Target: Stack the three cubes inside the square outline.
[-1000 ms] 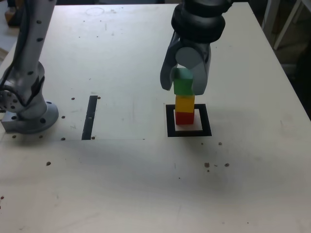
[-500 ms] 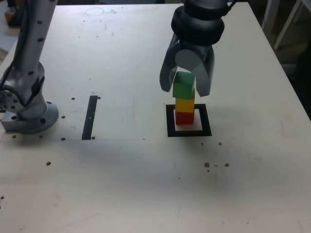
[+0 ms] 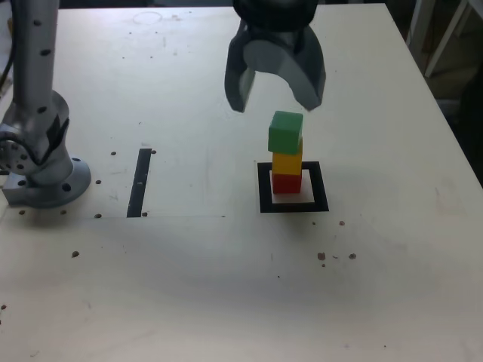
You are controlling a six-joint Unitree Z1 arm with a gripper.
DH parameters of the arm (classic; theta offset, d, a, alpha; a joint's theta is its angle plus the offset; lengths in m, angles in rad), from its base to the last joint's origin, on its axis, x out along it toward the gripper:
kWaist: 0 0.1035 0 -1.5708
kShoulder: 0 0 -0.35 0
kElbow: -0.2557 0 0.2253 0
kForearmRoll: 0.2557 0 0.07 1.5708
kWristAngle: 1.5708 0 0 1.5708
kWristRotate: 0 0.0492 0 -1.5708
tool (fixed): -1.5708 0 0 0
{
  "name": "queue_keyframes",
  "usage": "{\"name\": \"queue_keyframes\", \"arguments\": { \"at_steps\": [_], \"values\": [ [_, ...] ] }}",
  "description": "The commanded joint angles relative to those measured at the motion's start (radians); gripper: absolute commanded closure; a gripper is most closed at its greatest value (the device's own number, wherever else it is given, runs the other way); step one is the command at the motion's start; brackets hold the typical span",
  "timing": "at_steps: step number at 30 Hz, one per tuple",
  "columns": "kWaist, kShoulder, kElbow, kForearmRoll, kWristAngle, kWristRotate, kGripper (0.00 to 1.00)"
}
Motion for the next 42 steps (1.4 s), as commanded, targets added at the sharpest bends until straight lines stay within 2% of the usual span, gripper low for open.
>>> {"name": "queue_keyframes", "arguments": {
  "at_steps": [1,13,20,31,42],
  "values": [
    [0.001,-0.057,0.051,0.010,0.007,-0.016,0.00],
    [0.001,-0.254,0.348,-0.021,0.021,-0.086,0.00],
    [0.001,-0.341,0.624,-0.179,-0.012,-0.135,0.00],
    [0.001,-0.353,0.894,-0.416,-0.070,-0.149,0.00],
    [0.001,-0.330,0.983,-0.520,-0.093,-0.151,0.00]
  ]
}}
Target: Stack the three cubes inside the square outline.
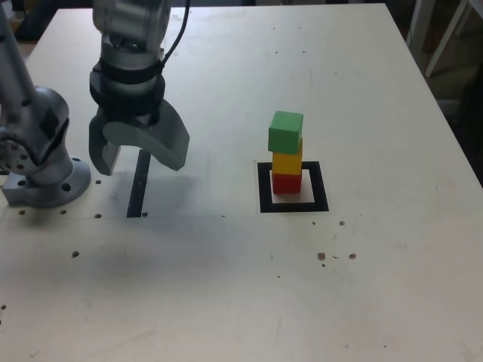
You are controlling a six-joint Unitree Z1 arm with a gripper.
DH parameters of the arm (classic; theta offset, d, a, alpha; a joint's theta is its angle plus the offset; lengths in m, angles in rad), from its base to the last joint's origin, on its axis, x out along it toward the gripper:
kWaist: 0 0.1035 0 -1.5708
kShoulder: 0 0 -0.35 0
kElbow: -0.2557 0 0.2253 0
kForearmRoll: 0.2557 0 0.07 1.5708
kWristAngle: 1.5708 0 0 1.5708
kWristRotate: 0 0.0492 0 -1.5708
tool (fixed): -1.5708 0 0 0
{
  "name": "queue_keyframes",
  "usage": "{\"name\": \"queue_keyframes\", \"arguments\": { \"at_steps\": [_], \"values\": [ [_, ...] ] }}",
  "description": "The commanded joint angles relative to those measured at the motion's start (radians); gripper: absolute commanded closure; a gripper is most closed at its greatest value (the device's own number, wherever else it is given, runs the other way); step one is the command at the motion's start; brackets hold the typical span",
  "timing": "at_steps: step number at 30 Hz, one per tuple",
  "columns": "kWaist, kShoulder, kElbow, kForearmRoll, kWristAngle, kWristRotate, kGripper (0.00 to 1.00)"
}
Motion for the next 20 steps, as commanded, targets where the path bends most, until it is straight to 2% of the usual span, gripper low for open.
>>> {"name": "queue_keyframes", "arguments": {
  "at_steps": [1,20],
  "values": [
    [0.001,0.011,0.014,-0.013,-0.002,-0.001,0.00],
    [0.001,-0.020,0.034,-0.026,0.002,0.003,0.01]
  ]
}}
